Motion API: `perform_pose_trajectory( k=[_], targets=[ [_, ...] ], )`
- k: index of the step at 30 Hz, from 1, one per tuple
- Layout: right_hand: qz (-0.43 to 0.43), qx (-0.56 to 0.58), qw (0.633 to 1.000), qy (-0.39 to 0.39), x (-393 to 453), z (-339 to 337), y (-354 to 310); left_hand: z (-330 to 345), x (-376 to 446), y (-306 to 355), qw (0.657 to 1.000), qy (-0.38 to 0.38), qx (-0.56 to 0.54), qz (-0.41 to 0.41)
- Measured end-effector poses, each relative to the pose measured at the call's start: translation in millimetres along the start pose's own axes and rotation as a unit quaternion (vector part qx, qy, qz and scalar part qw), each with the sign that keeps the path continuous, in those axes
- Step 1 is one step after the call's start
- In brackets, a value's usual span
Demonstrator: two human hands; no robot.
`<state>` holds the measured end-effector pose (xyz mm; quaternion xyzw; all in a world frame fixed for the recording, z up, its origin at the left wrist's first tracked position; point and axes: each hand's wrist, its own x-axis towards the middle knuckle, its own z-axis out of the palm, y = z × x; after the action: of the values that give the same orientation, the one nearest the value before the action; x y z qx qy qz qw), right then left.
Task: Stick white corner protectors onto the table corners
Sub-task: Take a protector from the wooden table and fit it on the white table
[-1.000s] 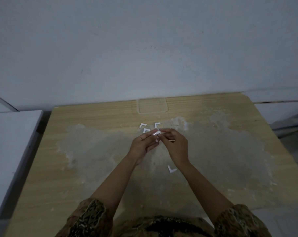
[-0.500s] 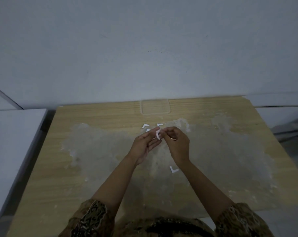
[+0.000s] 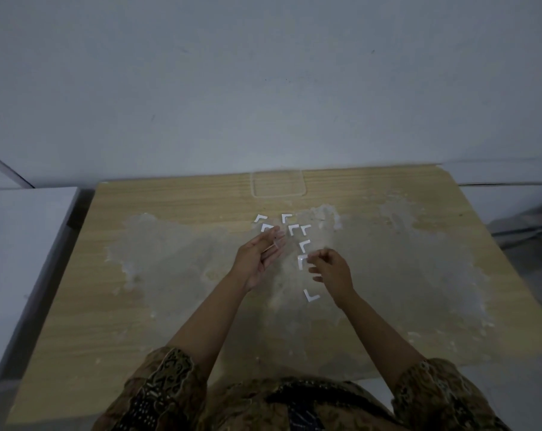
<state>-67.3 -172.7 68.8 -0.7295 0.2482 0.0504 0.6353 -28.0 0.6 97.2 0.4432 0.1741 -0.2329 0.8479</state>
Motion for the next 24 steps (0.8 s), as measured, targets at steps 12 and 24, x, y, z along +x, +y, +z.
perform_pose_trajectory(
  k=[12,24],
  targets=[
    [0.011,-0.213,0.977,0.023,1.4,-28.8,72.0,6.8,-4.7,-8.8,0.999,-0.022,0.017,-0.021],
    [-0.166,-0.124,0.978,0.035,-11.2,-16.2,10.7,15.5,-5.5,-6.7,1.000,-0.022,-0.017,-0.014]
  ],
)
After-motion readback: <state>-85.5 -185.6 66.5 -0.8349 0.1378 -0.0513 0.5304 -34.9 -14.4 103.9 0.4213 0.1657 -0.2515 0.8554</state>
